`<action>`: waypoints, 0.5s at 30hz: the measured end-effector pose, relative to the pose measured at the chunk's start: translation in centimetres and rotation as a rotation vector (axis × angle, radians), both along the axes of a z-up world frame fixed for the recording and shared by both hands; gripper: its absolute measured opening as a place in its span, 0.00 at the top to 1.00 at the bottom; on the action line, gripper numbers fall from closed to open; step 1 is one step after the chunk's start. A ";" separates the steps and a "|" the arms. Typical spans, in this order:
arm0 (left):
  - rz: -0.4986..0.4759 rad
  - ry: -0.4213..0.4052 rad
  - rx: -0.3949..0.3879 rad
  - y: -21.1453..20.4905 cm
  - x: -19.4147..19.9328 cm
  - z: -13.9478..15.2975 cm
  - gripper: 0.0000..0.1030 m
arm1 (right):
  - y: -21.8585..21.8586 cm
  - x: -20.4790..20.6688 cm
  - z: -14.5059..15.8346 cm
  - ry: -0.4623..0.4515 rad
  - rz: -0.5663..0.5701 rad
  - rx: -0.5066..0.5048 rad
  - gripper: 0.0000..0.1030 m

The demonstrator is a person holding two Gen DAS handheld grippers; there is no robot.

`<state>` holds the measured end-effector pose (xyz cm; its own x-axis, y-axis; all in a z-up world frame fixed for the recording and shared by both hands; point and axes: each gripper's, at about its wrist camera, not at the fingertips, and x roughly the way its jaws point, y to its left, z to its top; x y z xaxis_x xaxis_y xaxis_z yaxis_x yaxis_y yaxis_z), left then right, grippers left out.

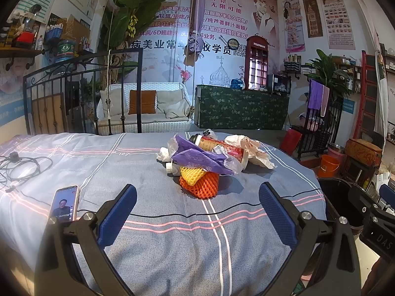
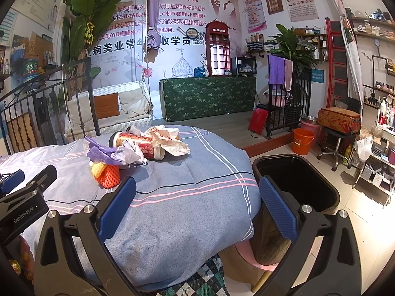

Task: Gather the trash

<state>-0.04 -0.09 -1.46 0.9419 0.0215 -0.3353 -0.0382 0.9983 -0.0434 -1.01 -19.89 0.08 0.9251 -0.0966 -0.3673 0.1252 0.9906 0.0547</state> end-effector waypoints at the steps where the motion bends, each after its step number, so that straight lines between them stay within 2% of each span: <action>1: 0.000 0.000 0.000 0.0 0.0 0.0 0.05 | 0.0 0.0 0.0 0.000 0.001 0.000 0.04; 10: 0.000 0.016 -0.002 0.3 0.5 -0.7 0.05 | 0.1 0.3 -0.3 0.013 0.002 -0.003 0.04; 15: -0.009 0.072 -0.044 1.4 1.4 -1.5 0.05 | -0.1 1.1 -0.5 0.029 0.000 -0.011 0.04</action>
